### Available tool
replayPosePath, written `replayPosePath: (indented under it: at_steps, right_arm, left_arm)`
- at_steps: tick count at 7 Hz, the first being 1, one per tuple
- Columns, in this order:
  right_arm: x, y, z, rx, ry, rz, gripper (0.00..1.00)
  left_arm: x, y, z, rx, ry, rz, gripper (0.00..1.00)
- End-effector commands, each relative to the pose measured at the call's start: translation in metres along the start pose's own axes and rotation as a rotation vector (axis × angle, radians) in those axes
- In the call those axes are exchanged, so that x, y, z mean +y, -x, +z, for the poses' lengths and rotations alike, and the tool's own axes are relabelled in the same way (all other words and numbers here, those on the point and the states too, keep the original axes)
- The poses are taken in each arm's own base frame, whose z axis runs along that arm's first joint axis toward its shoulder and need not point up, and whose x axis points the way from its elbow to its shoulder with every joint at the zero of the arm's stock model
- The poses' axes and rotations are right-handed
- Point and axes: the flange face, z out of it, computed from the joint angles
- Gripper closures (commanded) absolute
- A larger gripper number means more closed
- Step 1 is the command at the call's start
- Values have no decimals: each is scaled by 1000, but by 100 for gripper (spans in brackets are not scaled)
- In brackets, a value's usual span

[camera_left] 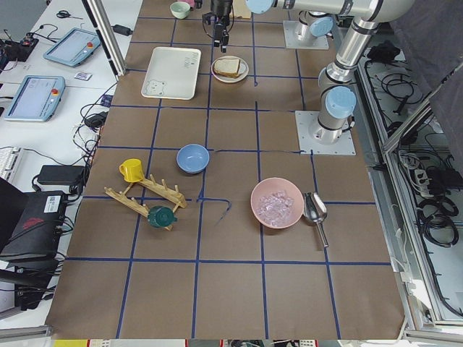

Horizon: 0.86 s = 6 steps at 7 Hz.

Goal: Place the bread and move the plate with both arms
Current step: 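Carry the bread over the white bowl and drop it onto the egg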

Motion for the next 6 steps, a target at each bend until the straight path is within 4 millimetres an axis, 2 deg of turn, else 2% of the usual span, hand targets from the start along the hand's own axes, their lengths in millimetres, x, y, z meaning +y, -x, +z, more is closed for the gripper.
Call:
replayPosePath:
  at_steps: [1,2,3,4,5,6]
  right_arm:
    - [-40,14,-87,101,45,12,0]
    - [-64,25,-147,162,80,18,0]
    - [-74,28,-184,191,112,32,0]
    - [-70,16,-212,300,119,47,0]
    - [-52,17,-240,345,114,57,0]
    - [-26,30,-266,352,116,85,0]
  left_arm:
    - [-1,0,1,2,2,-2,0]
    - [0,0,1,1,3,0,0]
    - [0,0,0,1,0,0,0]
    - [-1,0,1,3,2,0,0]
    - [-2,1,3,11,8,-6,0]
    - [-1,-2,3,28,12,-9,0]
